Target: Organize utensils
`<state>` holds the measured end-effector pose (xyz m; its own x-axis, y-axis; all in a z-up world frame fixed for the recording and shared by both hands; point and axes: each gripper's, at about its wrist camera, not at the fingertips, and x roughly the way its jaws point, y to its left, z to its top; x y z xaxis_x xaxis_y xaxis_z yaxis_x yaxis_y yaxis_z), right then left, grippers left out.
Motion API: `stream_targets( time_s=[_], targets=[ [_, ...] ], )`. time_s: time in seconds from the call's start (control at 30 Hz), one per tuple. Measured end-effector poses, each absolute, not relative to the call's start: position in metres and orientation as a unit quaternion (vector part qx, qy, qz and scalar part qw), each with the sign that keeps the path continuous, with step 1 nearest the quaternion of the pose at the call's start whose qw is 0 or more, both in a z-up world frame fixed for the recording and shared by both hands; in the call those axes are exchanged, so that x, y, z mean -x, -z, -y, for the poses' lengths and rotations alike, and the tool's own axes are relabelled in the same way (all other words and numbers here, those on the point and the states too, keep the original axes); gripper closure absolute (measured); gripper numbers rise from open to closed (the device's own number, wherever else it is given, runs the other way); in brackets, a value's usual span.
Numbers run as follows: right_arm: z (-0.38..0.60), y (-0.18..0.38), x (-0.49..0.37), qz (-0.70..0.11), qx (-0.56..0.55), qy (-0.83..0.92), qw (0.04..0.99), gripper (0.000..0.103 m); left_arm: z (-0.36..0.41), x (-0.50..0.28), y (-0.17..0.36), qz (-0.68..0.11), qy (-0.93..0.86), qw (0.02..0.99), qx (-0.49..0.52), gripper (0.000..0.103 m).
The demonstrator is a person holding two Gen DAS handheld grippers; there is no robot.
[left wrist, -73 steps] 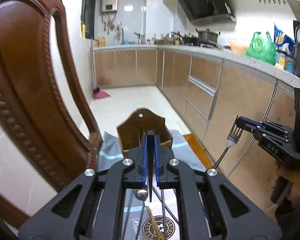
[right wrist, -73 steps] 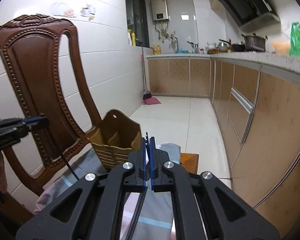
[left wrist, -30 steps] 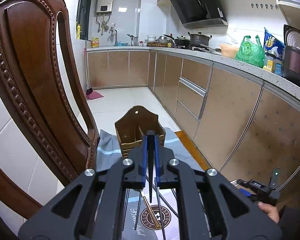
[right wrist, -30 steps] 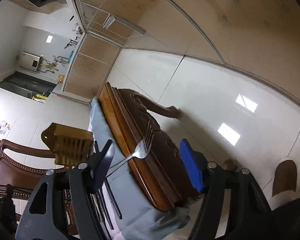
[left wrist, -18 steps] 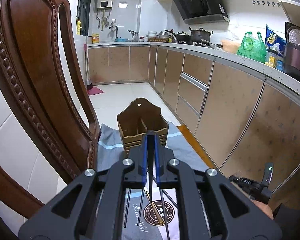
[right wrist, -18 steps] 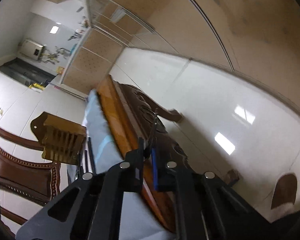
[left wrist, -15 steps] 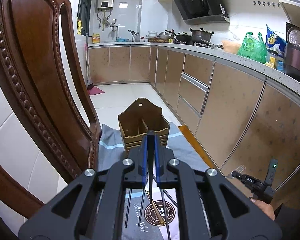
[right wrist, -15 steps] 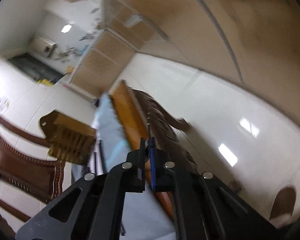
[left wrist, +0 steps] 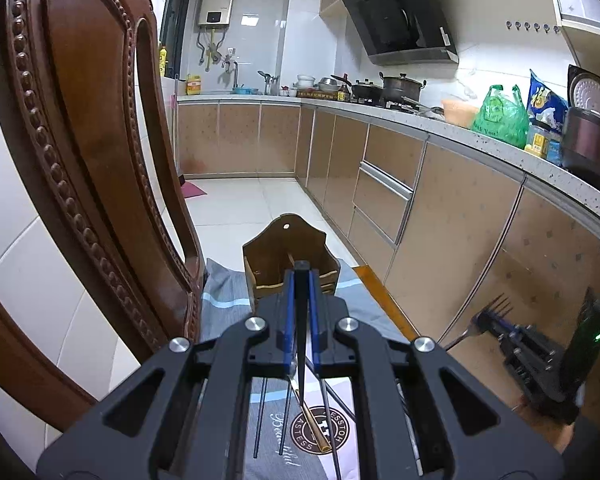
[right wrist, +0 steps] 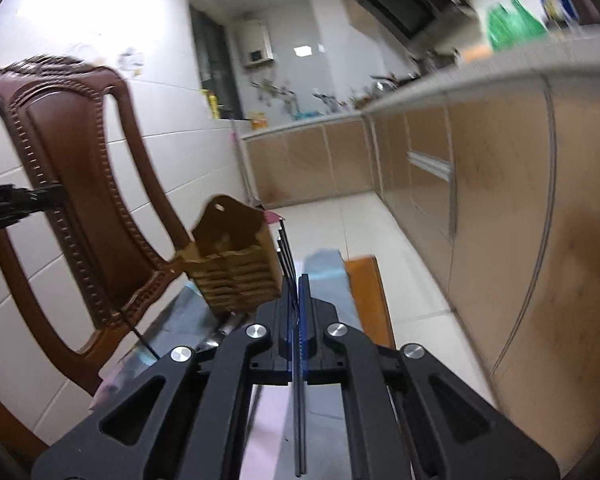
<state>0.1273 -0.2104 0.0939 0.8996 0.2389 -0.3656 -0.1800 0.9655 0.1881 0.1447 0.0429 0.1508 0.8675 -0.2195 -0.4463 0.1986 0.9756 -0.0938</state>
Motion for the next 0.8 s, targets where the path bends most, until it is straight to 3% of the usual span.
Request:
stream_targets(
  time_s=[0.17,0.4,0.57,0.8],
  targets=[
    [0.19,-0.147,-0.133,-0.165,-0.03,-0.118,0.979,0.1,-0.056,-0.142,-0.157,-0.224,0.11,0.968,0.04,0.097],
    [0.144,-0.205,-0.205,-0.138,0.039,-0.098,0.985,0.1,-0.072,-0.138,-0.169,-0.205,0.107,0.971,0.063,0.097],
    [0.107,-0.189,-0.279,-0.158,0.077,-0.063,0.982,0.1,-0.077,-0.143,-0.167,-0.207,0.106,0.97,0.073,0.097],
    [0.085,-0.113,-0.36,-0.248,0.087,-0.031,0.964,0.1,-0.081,-0.155,-0.158,-0.212,0.106,0.968,0.079,0.097]
  ],
)
